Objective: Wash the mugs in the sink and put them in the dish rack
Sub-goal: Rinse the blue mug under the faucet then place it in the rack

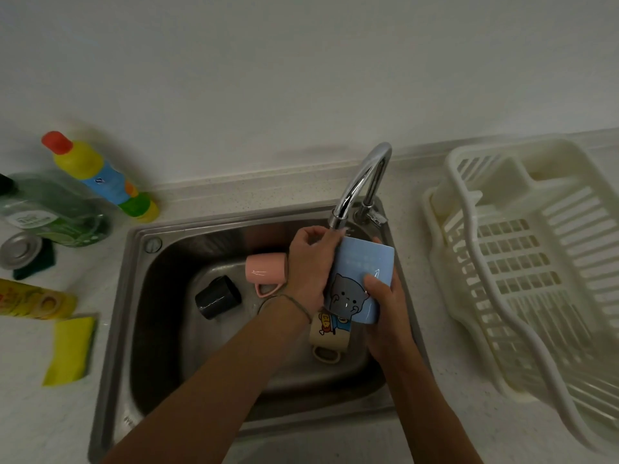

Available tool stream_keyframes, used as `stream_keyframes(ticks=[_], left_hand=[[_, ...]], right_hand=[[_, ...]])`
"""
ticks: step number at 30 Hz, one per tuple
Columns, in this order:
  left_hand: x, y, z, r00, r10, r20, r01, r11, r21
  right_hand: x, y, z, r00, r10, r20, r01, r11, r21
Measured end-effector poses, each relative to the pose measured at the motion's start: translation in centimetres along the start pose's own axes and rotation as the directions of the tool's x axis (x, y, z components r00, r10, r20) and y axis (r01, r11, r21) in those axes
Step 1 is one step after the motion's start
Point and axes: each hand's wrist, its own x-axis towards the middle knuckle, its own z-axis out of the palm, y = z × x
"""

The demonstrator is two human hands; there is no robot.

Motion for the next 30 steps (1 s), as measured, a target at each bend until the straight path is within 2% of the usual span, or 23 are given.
stream_keyframes(ticks=[5, 7, 10, 14, 17, 22, 23, 25, 28, 30], left_hand=[[0.3, 0.2, 0.0, 0.999, 0.036, -0.037, -0.035, 0.999, 0.032], [0.4, 0.5, -0.1, 0.999, 0.039, -0.027, -0.039, 0.999, 0.005], [0.1, 1.3, -0.1, 0.998, -0.028, 0.061, 0.037, 0.987, -0.154], [-0.2, 1.6, -0.4, 0.957, -0.005, 0.291, 0.092, 0.953, -0.289], [-0.4, 1.6, -1.0, 0.912, 0.051, 0.408, 0.076, 0.954, -0.289], [-0.1, 1.6, -3.0, 0.807, 0.131, 0.576, -0.019, 0.980, -0.197], [0.1, 1.7, -3.3, 0.801, 0.134, 0.583, -0.033, 0.983, -0.180], [-0.1, 2.1, -3.3, 0.839, 0.139, 0.526, -0.047, 0.982, -0.183], [-0.2, 2.7, -2.4, 0.940, 0.044, 0.340, 0.059, 0.956, -0.287], [-0.2, 3.0, -2.0, 0.966, -0.014, 0.258, 0.099, 0.943, -0.318]], right_hand=[[0.0, -0.7, 0.6, 0.994, -0.091, -0.062, 0.080, 0.985, -0.155], [0.1, -0.7, 1.0, 0.990, -0.088, -0.114, 0.070, 0.987, -0.146], [0.3, -1.0, 1.4, 0.983, 0.040, -0.178, -0.030, 0.998, 0.059], [0.4, -1.8, 1.8, 0.970, 0.203, -0.137, -0.148, 0.933, 0.329], [0.7, -1.9, 1.8, 0.961, 0.266, -0.075, -0.204, 0.865, 0.459], [0.6, -2.4, 2.0, 0.916, 0.402, 0.015, -0.324, 0.716, 0.619], [0.4, -2.7, 2.2, 0.915, 0.401, 0.052, -0.336, 0.682, 0.649], [0.2, -2.9, 2.5, 0.913, 0.397, 0.089, -0.349, 0.651, 0.675], [0.2, -2.6, 3.1, 0.922, 0.380, 0.073, -0.337, 0.697, 0.633], [0.2, -2.4, 3.4, 0.922, 0.380, 0.072, -0.342, 0.715, 0.609]])
